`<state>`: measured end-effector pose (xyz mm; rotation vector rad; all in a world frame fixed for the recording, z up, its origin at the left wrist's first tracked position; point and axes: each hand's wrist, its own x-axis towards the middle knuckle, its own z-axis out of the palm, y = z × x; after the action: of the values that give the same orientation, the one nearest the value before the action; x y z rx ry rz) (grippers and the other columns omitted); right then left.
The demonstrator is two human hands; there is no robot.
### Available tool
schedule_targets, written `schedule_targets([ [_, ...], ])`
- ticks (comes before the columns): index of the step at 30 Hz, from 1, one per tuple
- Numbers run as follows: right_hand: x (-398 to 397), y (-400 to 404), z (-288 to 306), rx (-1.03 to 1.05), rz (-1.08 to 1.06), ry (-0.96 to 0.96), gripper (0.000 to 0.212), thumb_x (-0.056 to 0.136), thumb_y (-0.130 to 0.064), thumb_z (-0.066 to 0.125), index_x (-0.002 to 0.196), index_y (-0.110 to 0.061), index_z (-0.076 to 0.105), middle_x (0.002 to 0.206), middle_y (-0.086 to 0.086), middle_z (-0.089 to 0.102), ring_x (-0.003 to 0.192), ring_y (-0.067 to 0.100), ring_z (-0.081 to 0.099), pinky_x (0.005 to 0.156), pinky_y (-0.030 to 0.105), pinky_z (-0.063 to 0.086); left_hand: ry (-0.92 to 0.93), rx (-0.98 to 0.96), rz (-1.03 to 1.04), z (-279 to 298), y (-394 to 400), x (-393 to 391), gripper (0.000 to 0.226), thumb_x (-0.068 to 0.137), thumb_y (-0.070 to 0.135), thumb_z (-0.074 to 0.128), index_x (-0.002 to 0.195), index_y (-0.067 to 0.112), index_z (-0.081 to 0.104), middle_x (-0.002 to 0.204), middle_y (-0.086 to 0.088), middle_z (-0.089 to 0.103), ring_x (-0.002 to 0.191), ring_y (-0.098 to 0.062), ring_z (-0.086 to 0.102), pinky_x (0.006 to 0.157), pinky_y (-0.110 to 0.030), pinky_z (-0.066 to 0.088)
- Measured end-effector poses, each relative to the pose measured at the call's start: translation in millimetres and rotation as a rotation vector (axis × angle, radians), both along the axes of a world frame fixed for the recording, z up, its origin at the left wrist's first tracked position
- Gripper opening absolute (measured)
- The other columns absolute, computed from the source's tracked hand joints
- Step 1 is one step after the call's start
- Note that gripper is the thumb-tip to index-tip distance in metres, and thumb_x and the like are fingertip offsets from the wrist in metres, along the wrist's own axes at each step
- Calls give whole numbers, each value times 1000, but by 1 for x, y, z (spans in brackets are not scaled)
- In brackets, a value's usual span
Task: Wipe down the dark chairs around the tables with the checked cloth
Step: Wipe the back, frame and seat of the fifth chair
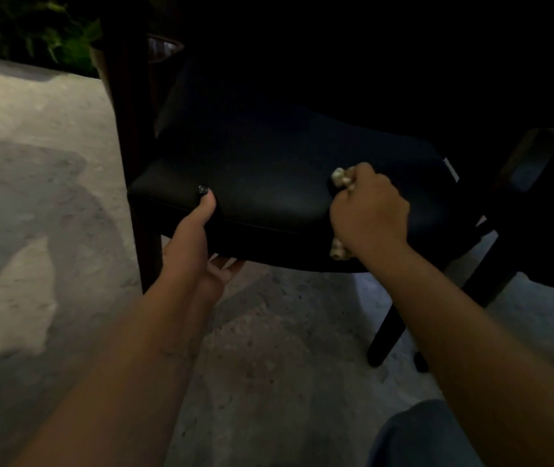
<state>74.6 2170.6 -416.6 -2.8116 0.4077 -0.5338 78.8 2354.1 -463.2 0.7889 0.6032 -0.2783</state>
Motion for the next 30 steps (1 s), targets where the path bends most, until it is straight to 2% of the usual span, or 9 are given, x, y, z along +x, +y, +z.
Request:
schedule_targets([
  [2, 6, 22, 2, 25, 31, 0, 26, 91, -16, 43, 115, -11, 51, 110, 14, 56, 95, 30, 55, 71, 29, 31, -4, -81, 50, 0, 1, -3, 32, 80, 43, 72, 103, 28, 58, 112, -7, 62, 102, -29, 60, 91, -51, 50],
  [5, 19, 55, 5, 89, 86, 28, 28, 89, -18, 46, 115, -16, 56, 112, 10, 58, 98, 29, 58, 71, 28, 34, 4, -251, 142, 0, 8, -3, 44, 83, 55, 60, 117, 26, 59, 116, -12, 58, 106, -34, 57, 95, -57, 45],
  [11, 50, 122, 9, 107, 216, 27, 24, 92, -22, 48, 112, -13, 58, 115, 9, 55, 100, 26, 57, 68, 28, 36, -8, -348, 192, -6, 18, -5, 66, 84, 65, 47, 127, 16, 56, 124, -19, 58, 110, -41, 57, 101, -61, 39],
  [17, 67, 167, -1, -151, 464, -103, 27, 98, -30, 43, 114, -16, 60, 118, 6, 54, 101, 29, 59, 69, 30, 38, -85, -454, 229, -14, 19, -19, 86, 84, 73, 42, 143, 11, 38, 131, -24, 51, 116, -44, 54, 97, -61, 43],
  [20, 65, 157, 2, -206, 706, -59, 32, 100, -38, 38, 113, -20, 61, 111, 3, 55, 96, 26, 59, 68, 30, 34, -108, -459, 198, -19, 22, -20, 88, 81, 77, 41, 136, 9, 47, 129, -24, 55, 115, -45, 55, 101, -64, 38],
  [22, 55, 146, 2, -282, 797, -25, 35, 100, -39, 37, 121, -20, 58, 115, 2, 55, 97, 25, 59, 69, 29, 33, -133, -420, 180, -20, 21, -20, 83, 80, 75, 45, 130, 9, 54, 125, -23, 59, 114, -43, 57, 102, -63, 38],
  [24, 43, 127, 1, -255, 794, -34, 34, 99, -38, 40, 121, -20, 58, 113, 2, 56, 95, 24, 59, 69, 28, 34, -145, -384, 157, -17, 20, -22, 75, 80, 68, 50, 125, 9, 59, 124, -20, 62, 113, -40, 59, 102, -61, 40],
  [28, 20, 53, -11, -60, 566, -165, 22, 92, -30, 53, 98, -15, 68, 89, 2, 55, 77, 23, 59, 63, 27, 41, -148, -339, 101, -12, 21, -23, 67, 78, 58, 56, 128, 13, 58, 125, -18, 60, 114, -40, 59, 101, -57, 42],
  [30, 10, 35, -16, -74, 488, -192, 21, 91, -28, 57, 91, -11, 70, 89, 6, 58, 72, 24, 59, 61, 26, 39, -132, -218, 80, -8, 20, -21, 59, 82, 54, 55, 128, 17, 56, 125, -15, 59, 113, -36, 59, 102, -53, 43],
])
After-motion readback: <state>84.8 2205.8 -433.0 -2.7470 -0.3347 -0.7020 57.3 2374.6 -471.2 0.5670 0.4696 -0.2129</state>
